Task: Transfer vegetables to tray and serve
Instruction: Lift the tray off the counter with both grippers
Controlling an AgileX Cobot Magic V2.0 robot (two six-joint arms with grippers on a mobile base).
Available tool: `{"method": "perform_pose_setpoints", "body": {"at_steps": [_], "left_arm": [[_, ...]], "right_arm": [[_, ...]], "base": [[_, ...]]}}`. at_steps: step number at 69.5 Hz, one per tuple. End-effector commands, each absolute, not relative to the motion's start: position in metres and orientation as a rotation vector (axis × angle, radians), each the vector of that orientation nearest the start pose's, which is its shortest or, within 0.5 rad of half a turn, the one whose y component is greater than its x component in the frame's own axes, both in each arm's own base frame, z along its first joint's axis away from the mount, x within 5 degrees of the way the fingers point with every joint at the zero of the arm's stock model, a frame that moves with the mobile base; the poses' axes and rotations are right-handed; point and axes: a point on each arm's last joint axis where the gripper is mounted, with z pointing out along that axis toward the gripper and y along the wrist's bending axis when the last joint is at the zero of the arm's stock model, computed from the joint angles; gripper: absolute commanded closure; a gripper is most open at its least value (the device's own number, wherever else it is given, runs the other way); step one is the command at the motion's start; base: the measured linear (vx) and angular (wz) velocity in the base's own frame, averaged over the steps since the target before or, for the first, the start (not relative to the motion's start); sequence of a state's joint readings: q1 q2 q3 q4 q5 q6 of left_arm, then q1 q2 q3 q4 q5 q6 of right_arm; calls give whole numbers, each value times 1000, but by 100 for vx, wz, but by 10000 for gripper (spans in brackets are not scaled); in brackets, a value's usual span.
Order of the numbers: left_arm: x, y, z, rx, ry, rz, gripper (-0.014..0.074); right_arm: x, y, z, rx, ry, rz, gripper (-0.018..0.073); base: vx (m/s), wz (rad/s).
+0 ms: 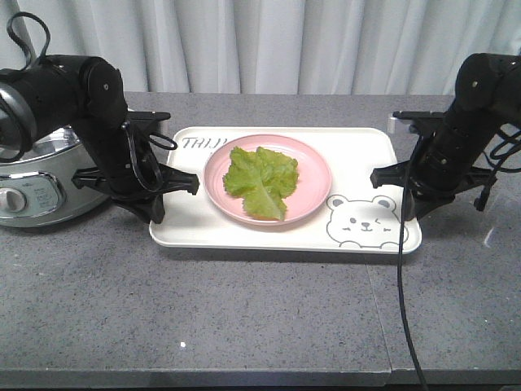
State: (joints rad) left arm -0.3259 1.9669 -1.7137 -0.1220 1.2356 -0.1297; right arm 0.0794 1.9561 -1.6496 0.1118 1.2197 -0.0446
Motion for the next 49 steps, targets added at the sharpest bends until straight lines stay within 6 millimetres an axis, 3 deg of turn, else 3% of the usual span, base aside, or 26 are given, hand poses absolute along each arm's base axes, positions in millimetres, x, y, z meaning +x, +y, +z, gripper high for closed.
{"method": "perform_pose_setpoints", "body": {"at_steps": [1, 49], "left_arm": [[380, -154, 299, 281, 2853, -392, 604], [359, -147, 350, 278, 2690, -426, 604]], "right_arm": [[395, 48, 289, -192, 2854, 216, 568], [378, 48, 333, -181, 2704, 241, 566]], "base": [[0, 0], [0, 0]]}}
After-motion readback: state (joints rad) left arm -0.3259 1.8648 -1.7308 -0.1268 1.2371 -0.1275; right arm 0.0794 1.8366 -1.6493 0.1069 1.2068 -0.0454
